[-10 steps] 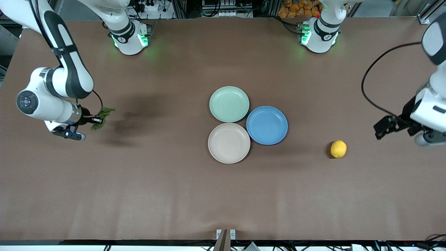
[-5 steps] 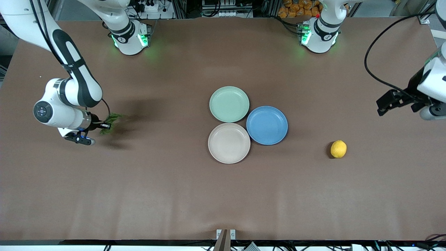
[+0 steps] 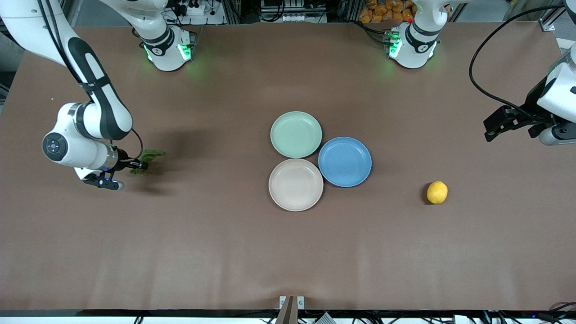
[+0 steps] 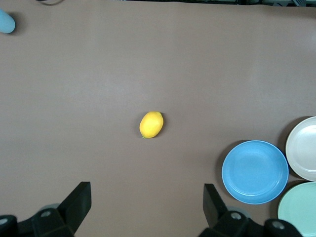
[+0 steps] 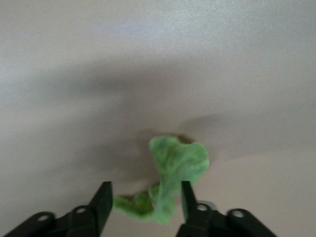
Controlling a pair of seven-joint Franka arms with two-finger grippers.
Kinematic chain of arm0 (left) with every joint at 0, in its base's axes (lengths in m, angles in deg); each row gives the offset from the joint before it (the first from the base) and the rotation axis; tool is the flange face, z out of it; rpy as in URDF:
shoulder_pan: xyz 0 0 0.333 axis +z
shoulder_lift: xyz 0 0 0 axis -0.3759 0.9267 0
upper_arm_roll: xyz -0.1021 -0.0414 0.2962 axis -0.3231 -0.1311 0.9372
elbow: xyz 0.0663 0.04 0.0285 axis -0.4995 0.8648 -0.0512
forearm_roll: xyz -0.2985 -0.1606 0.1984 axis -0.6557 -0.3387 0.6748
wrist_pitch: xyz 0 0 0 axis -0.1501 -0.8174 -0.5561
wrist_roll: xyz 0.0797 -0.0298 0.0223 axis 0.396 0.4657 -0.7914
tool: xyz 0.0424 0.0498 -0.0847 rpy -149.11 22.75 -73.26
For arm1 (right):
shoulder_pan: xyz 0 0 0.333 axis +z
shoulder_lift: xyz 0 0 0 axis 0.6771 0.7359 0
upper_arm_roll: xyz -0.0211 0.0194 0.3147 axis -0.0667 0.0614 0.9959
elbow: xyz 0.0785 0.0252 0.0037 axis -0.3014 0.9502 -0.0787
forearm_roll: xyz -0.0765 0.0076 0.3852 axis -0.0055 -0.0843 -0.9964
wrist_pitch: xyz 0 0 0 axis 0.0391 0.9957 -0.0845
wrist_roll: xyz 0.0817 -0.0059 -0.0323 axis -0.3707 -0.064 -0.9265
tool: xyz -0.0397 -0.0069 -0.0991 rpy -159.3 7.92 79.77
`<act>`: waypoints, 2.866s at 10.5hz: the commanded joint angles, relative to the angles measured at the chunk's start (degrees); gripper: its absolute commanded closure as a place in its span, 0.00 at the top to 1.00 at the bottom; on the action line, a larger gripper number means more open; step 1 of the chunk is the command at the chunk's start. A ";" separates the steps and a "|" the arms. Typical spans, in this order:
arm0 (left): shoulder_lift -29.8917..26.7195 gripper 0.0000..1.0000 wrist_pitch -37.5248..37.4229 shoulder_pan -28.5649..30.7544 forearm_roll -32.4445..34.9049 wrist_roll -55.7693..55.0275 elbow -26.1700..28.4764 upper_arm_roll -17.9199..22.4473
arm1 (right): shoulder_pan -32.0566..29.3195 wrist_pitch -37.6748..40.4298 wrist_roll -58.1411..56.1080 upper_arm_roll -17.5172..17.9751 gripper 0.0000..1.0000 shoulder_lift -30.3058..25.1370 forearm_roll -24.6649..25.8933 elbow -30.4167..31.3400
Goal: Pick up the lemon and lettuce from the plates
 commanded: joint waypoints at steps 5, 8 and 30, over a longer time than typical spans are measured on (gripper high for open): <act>-0.88 1.00 -2.45 0.41 -4.58 2.12 1.09 -0.19 | 3.20 13.24 -0.40 -2.54 1.00 -7.70 -0.19 -7.55; -0.88 1.00 -2.45 0.67 -4.14 1.85 0.74 -0.02 | 4.09 23.47 -0.57 -3.70 1.00 -9.38 0.07 -15.34; -0.44 1.00 -2.36 0.76 -4.05 1.85 0.83 -0.02 | 7.17 45.41 -5.23 -11.09 1.00 -22.48 -0.72 -38.14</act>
